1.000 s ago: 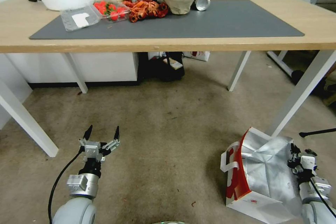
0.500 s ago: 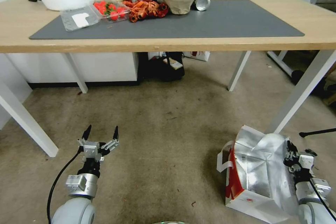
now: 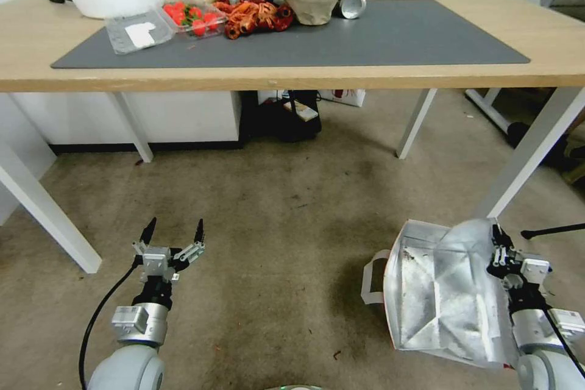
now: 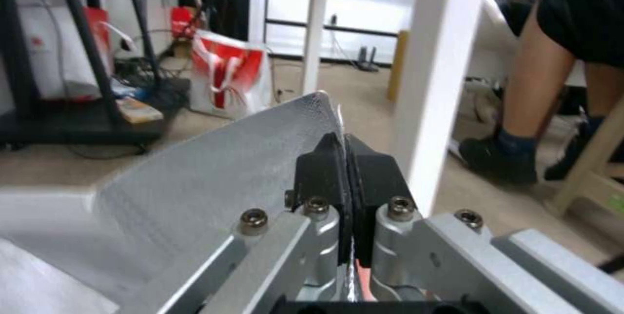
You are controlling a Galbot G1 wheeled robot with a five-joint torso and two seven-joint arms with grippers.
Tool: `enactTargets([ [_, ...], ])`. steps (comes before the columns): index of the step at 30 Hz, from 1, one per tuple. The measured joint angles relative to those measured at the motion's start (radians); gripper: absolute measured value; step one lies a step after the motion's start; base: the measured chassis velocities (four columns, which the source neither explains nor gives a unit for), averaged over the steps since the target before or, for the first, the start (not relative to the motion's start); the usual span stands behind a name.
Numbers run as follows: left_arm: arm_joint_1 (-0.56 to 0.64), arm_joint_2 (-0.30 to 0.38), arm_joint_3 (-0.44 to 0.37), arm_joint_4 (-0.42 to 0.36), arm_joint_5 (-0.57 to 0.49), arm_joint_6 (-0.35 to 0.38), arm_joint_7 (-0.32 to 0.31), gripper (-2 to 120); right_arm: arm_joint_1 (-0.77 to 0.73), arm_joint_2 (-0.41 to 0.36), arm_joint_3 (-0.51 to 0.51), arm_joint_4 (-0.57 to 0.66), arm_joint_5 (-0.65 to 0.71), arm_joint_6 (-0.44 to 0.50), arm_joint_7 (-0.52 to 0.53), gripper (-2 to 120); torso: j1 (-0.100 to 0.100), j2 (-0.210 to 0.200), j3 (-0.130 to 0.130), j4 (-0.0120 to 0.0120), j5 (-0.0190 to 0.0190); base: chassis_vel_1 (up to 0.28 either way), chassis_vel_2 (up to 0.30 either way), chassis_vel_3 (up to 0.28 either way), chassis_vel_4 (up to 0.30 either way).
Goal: Pick up the food delivery bag from the floor and place it on the table.
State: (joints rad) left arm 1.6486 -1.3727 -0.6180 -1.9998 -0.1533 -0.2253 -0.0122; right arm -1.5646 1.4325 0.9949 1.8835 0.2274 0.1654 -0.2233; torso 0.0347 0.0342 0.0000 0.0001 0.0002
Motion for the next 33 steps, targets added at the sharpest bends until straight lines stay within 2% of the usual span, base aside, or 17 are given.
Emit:
enactTargets([
  [13, -0.002, -0.006, -0.003, 0.001, 0.004, -0.002, -0.001, 100, -0.040, 0.016, -0.044, 0.150, 0.039, -0.008, -0.035, 0, 0.000, 0.000, 0.000, 0.0000, -0.0002, 0.000, 0.000, 0.000, 0.000],
  [22, -0.010, -0.009, -0.008, 0.016, 0.002, -0.005, -0.003, 100, -0.045, 0.010, -0.071, 0.190, 0.046, -0.013, -0.058, 0, 0.000, 0.000, 0.000, -0.0001, -0.0002, 0.000, 0.000, 0.000, 0.000],
  [27, -0.017, -0.008, -0.016, 0.020, 0.003, -0.004, -0.007, 100, -0.049, -0.004, -0.092, 0.216, 0.109, -0.033, -0.092, 0, 0.000, 0.000, 0.000, -0.0001, -0.0003, 0.000, 0.000, 0.000, 0.000],
  [33, -0.021, -0.003, -0.013, 0.010, 0.033, 0.031, -0.054, 100, -0.051, -0.032, -0.112, 0.267, 0.212, -0.056, -0.143, 0, 0.000, 0.000, 0.000, -0.0001, -0.0003, 0.000, 0.000, 0.000, 0.000],
])
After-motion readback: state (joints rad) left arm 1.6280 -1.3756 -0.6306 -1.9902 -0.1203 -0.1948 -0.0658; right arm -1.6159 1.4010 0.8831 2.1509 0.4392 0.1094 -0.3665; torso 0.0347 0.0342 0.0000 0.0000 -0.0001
